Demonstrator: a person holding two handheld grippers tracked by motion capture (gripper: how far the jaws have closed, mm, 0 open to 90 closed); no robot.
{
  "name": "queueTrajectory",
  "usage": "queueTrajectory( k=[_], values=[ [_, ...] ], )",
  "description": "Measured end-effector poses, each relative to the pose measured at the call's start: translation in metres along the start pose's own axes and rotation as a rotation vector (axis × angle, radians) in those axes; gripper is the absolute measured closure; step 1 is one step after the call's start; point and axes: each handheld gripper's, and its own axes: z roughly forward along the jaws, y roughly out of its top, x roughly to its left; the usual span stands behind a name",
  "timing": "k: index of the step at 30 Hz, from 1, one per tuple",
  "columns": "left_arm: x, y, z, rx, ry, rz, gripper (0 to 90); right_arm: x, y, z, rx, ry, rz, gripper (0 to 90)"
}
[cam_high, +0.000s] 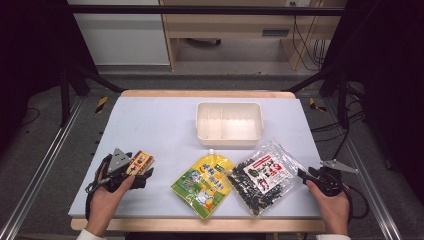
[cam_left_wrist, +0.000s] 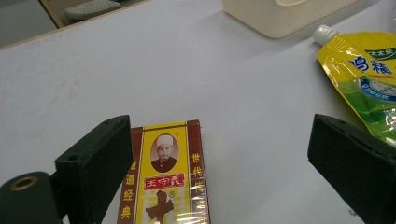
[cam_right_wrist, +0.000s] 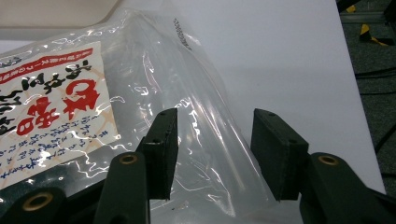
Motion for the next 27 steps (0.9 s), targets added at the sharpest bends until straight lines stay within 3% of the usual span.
queueTrajectory(
  k=[5, 8, 9, 13, 14, 19, 24, 25, 27],
  values=[
    [-0.001, 0.000, 0.001, 0.002, -0.004, 0.000, 6.9, 0.004, 0.000, -0.002, 0.010, -0.007, -0.037, 59.8],
    [-0.001, 0.000, 0.001, 0.004, -0.005, 0.002, 7.0, 0.007, 0.000, -0.005, 0.017, -0.026, -0.071, 75.5],
    [-0.001, 0.000, 0.002, 0.005, -0.005, 0.002, 7.1, 0.007, -0.001, -0.004, 0.044, -0.043, -0.090, 77.4],
    [-0.002, 0.000, 0.002, 0.006, -0.007, -0.001, 7.2, 0.008, -0.002, -0.003, 0.050, -0.026, -0.090, 81.0],
    [-0.002, -0.001, 0.002, 0.007, -0.007, -0.003, 7.3, 0.008, -0.002, -0.003, 0.051, -0.017, -0.089, 87.4],
    [-0.001, -0.001, 0.001, 0.008, -0.006, -0.013, 7.4, 0.008, -0.001, -0.008, 0.040, -0.007, -0.092, 89.5],
    [-0.002, 0.000, -0.002, -0.011, -0.008, -0.023, 7.9, 0.013, 0.000, -0.027, 0.010, -0.012, -0.100, 89.9],
    [-0.003, -0.001, -0.003, -0.008, -0.011, -0.020, 8.0, 0.013, 0.004, -0.041, -0.023, 0.007, -0.086, 90.0],
    [-0.005, -0.003, -0.004, -0.004, -0.012, -0.013, 8.0, 0.012, 0.010, -0.053, -0.055, 0.023, -0.099, 90.0]
  ],
)
